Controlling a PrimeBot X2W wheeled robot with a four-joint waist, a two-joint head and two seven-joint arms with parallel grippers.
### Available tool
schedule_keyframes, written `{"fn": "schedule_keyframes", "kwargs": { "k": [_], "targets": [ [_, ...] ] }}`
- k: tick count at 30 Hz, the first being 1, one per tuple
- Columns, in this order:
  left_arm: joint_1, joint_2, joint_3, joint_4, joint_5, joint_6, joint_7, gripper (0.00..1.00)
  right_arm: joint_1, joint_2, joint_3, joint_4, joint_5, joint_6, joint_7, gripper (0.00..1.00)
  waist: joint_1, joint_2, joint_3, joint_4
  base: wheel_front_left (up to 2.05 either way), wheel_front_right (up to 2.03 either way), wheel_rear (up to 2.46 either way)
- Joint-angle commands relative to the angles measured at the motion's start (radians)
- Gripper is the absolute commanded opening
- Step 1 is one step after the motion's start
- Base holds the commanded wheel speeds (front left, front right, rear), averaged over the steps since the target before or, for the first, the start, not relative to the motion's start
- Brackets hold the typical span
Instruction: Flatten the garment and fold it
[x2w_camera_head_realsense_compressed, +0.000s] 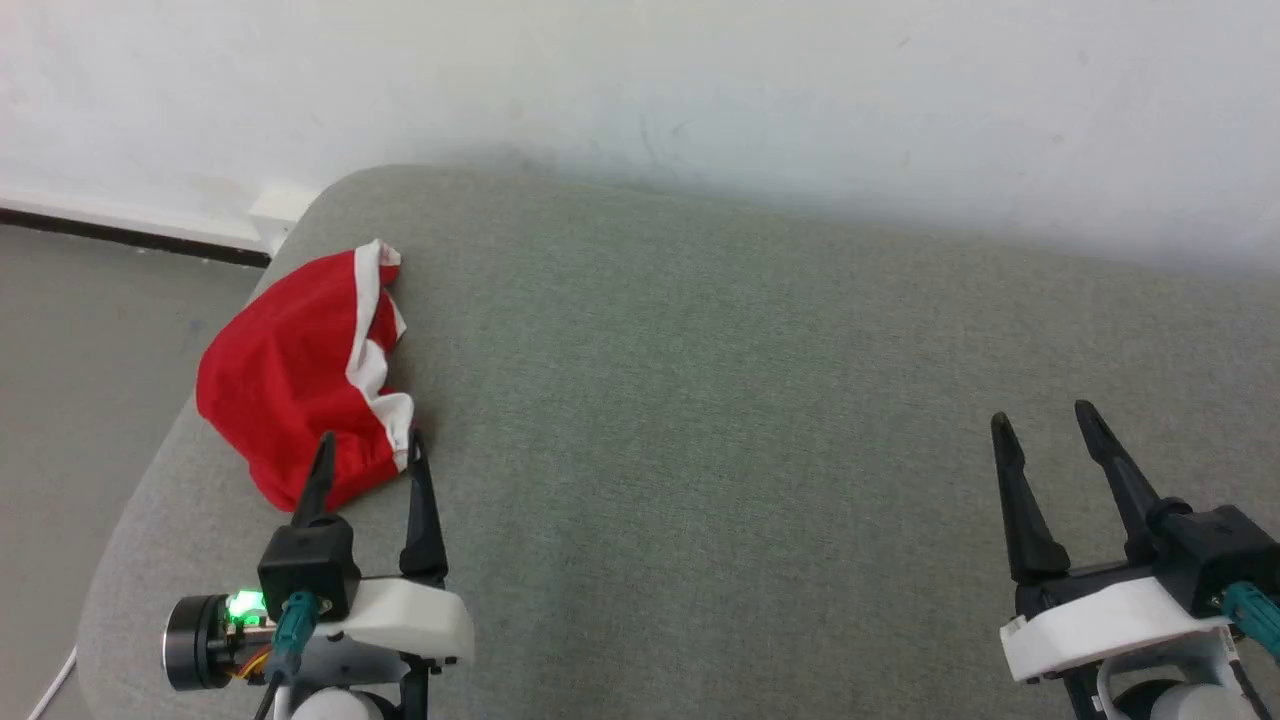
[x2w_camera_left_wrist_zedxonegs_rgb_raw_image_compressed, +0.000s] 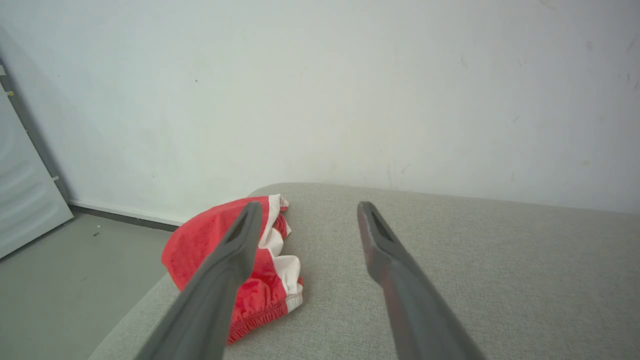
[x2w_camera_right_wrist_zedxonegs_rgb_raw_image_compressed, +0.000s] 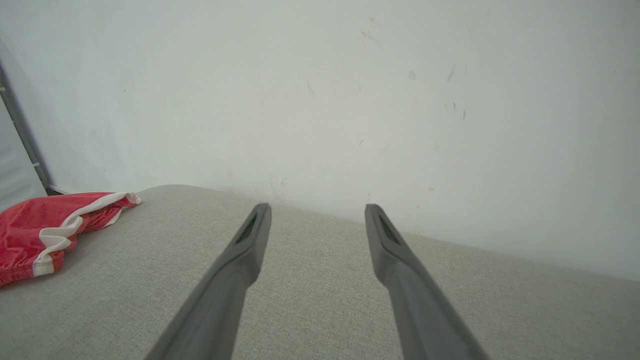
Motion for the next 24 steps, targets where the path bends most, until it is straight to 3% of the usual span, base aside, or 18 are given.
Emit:
{"fn": "schedule_keyframes", "kwargs": {
  "k": [1, 13, 19, 24],
  "targets": [
    [-0.018, 0.003, -0.003, 0.0, -0.005, 0.011, -0.011, 1.0, 0.006, 0.002, -0.001, -0.008, 0.013, 0.0, -0.011, 1.0, 0.0, 0.0, 0.002, 0.016, 0.0, 0.0, 0.0],
    [-0.028, 0.004, 0.012, 0.01, -0.018, 0.027, -0.036, 1.0, 0.011, 0.003, -0.001, -0.028, 0.023, -0.001, -0.036, 1.0, 0.0, 0.0, 0.011, 0.081, 0.0, 0.0, 0.0],
    [-0.11, 0.04, 0.077, 0.027, -0.044, -0.003, -0.049, 1.0, 0.012, 0.003, 0.001, -0.041, 0.018, -0.001, -0.048, 1.0, 0.0, 0.0, 0.027, 0.106, 0.0, 0.0, 0.0],
    [-0.232, 0.069, 0.141, 0.104, -0.106, -0.06, -0.059, 1.0, 0.01, 0.003, -0.001, -0.056, 0.003, -0.001, -0.059, 1.0, 0.0, 0.0, 0.055, 0.12, 0.0, 0.0, 0.0]
  ]
}}
